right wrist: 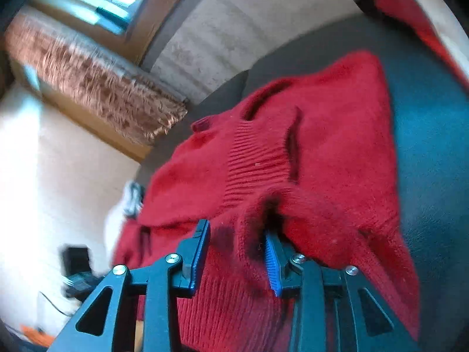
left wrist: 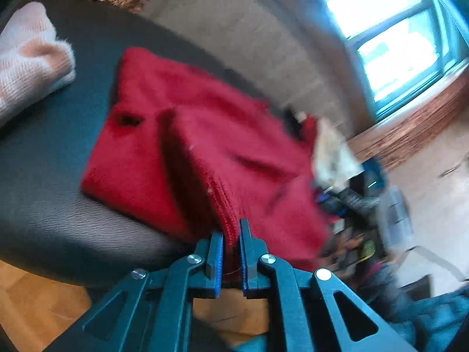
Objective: Fold clothes
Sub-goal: 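Fold the hem over toward the collar with both grippers, then open both grippers to release the folded hem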
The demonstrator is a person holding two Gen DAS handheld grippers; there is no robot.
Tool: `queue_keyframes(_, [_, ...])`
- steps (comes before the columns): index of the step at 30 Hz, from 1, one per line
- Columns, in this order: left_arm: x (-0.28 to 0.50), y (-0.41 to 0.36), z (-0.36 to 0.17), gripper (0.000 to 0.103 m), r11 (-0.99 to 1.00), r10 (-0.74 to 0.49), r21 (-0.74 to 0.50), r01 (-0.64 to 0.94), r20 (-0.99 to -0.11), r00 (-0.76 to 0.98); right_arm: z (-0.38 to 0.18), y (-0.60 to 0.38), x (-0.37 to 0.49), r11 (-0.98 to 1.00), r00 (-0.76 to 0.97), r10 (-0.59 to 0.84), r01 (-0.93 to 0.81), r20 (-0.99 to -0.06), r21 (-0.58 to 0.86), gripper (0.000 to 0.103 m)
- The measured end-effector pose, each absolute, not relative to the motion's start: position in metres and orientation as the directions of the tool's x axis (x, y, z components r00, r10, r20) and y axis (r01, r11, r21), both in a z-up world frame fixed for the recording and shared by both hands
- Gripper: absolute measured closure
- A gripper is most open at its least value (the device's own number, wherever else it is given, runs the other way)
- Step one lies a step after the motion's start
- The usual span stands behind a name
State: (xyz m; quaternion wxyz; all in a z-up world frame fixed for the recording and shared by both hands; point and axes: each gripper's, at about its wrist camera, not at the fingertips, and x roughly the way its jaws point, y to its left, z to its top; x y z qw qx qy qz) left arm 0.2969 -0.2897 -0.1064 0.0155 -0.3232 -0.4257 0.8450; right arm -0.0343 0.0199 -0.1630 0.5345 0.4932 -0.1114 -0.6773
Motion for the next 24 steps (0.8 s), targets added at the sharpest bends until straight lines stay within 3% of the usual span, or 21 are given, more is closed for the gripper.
queue_keyframes(6, [0.304,-0.314,-0.076,0.096,-0.529,0.307,-0.842,0.11,-0.31,-0.9,-0.142,0.028,-0.016,-0.329,0.115,-0.852,0.642,-0.511,0.693,0.074])
queue_keyframes(9, [0.297,-0.329,-0.063,0.096,-0.482,0.289,-0.875,0.046,-0.209,-0.934,-0.136,0.034,-0.027,-0.283,0.125,-0.896,0.581,-0.427,0.763,0.074])
queue_keyframes(12, [0.272,-0.35,-0.055,0.096,-0.456,0.236,-0.889,0.049,-0.174,-0.956,-0.131,0.039,-0.048,-0.252,0.082,-0.939,0.497,-0.334,0.83,0.074])
queue_keyframes(15, [0.242,-0.379,-0.067,0.096,-0.407,0.165,-0.903,0.136,-0.22,-0.962,-0.141,0.04,-0.082,-0.284,-0.021,-0.954,0.378,-0.298,0.881,0.074])
queue_keyframes(17, [0.219,-0.395,-0.087,0.096,-0.37,0.123,-0.898,0.239,-0.303,-0.945,-0.156,0.033,-0.102,-0.32,-0.045,-0.946,0.295,-0.322,0.9,0.072])
queue_keyframes(19, [0.202,-0.412,-0.112,0.097,-0.305,0.096,-0.891,0.337,-0.381,-0.92,-0.172,0.026,-0.112,-0.363,-0.047,-0.931,0.245,-0.363,0.899,0.047])
queue_keyframes(24, [0.176,-0.428,-0.146,0.092,-0.26,0.071,-0.859,0.441,-0.473,-0.878,-0.18,0.02,-0.119,-0.367,-0.032,-0.929,0.223,-0.37,0.903,0.041])
